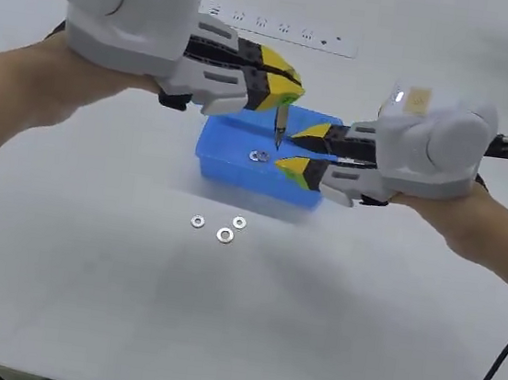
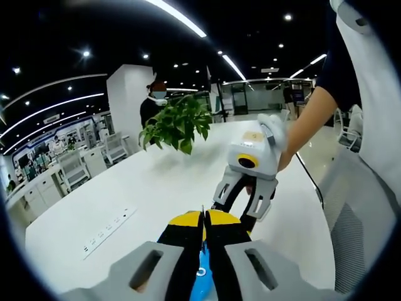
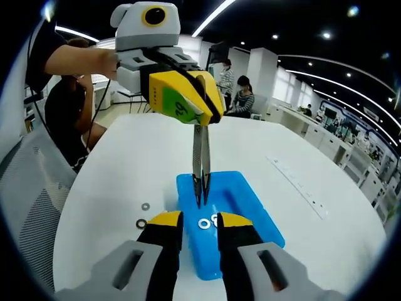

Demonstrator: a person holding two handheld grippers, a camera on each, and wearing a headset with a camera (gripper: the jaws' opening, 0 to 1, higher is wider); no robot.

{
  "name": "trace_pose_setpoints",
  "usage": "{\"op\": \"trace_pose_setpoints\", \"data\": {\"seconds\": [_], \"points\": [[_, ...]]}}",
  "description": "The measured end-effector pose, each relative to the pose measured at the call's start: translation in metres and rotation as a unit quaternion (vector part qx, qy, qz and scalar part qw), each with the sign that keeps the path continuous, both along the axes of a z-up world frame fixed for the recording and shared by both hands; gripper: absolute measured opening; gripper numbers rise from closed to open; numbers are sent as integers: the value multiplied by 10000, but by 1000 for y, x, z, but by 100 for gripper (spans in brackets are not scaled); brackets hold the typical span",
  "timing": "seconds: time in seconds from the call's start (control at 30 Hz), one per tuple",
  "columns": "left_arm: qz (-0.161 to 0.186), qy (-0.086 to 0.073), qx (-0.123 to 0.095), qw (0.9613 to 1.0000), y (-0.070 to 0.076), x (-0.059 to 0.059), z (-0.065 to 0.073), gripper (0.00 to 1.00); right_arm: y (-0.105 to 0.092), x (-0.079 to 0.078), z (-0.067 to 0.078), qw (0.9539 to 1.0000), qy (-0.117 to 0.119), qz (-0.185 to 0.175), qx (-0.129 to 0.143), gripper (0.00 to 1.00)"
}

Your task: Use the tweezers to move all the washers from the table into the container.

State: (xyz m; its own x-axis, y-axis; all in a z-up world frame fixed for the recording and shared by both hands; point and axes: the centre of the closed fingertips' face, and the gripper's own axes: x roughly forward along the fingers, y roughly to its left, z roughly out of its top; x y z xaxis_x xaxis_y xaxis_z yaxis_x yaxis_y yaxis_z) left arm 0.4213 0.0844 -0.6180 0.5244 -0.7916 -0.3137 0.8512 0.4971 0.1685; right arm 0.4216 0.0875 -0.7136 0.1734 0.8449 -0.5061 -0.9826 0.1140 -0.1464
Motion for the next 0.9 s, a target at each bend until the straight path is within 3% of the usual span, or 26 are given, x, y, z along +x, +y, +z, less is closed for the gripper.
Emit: {"op": "trace_pose_setpoints", "data": {"seconds": [0.13,0.27,0.37,0.5,0.63,0.77,0.8,0.83,0.9], "points": [[79,-15,-4,10000,5,-12,2,5,-6,-7,7,9999,61,-85,103,30],[197,-13,-49,9998,13,-25,1,5,-14,-12,17,9994,-53,-238,263,33],[343,49,-334,9988,17,-35,1,5,-19,-18,22,9985,36,-358,414,40],[391,79,-273,9988,22,-49,-8,5,-25,-30,24,9980,76,-418,472,52],[435,58,-369,9984,22,-63,-7,5,-35,-40,25,9971,113,-518,546,63],[401,43,-343,9986,20,-73,-15,5,-46,-48,17,9972,238,-564,436,72],[369,5,-337,9988,19,-75,-16,5,-49,-49,16,9971,216,-603,419,74],[339,-61,-379,9987,18,-78,-17,5,-53,-44,19,9965,-21,-731,410,77],[382,-62,-461,9982,18,-78,-19,5,-55,-47,22,9961,-35,-768,438,87]]}}
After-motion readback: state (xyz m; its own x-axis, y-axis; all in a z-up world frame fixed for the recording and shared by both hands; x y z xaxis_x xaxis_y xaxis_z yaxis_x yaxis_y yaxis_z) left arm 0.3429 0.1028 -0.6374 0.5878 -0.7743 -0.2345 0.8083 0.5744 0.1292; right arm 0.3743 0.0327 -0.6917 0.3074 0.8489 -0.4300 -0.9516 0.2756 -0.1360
